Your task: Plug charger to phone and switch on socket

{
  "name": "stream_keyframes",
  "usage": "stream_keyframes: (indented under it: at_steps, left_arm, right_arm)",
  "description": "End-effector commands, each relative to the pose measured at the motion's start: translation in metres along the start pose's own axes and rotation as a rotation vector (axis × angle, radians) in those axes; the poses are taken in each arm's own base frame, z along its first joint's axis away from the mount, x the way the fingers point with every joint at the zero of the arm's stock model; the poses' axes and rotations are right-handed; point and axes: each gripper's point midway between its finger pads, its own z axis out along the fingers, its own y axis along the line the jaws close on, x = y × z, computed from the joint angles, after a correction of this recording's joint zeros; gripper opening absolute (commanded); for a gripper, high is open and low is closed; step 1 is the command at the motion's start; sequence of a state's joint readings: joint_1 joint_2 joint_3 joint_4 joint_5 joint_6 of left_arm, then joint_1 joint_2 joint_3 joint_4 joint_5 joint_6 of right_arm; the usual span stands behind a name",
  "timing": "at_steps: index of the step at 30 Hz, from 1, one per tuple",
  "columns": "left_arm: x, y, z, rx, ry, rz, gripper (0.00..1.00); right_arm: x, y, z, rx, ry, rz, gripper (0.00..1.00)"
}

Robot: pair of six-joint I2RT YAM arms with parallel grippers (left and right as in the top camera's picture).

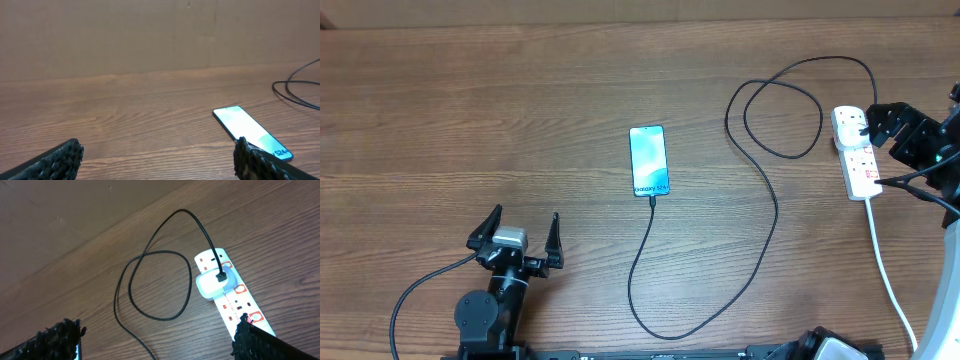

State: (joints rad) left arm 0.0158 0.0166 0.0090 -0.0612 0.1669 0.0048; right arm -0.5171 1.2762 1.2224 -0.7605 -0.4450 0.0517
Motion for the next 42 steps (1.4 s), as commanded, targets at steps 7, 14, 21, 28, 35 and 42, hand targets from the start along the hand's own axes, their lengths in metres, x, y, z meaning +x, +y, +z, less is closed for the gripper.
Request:
stream_keyframes:
  at_steps: [7,14,21,28,35,42]
  left_arm:
    - [0.0016,0.0144,-0.0012,-0.08,0.002,0.025,0.99]
    - [0.0016,0.0138,-0.0011,-0.077,0.002,0.025,1.0]
    - [0.0016,0.0138,-0.0011,-0.077,0.002,0.025,0.99]
    - [0.0016,0.0138,-0.0011,-0.077,0.002,0.025,1.0]
    - [0.0016,0.0138,-0.0011,-0.077,0.002,0.025,1.0]
    - [0.0017,0.0138,-0.0011,-0.077,0.003,0.025,1.0]
  right_arm:
    - [0.0006,0.0007,-0.0003,-0.004,-0.001,-0.008,1.0]
    - [0.0006,0.0005,-0.0003,-0.003,-0.001,-0.007,1.0]
    - [0.0006,0.0005,-0.0003,-0.003,-0.001,-0.007,1.0]
    - [0.0006,0.0006,-0.0003,-0.004,-0.001,-0.008,1.0]
    - [0.0006,0.0006,-0.0003,-0.004,-0.001,-0.008,1.0]
    - [0.0006,0.0006,-0.0003,-0.004,-0.001,-0.008,1.0]
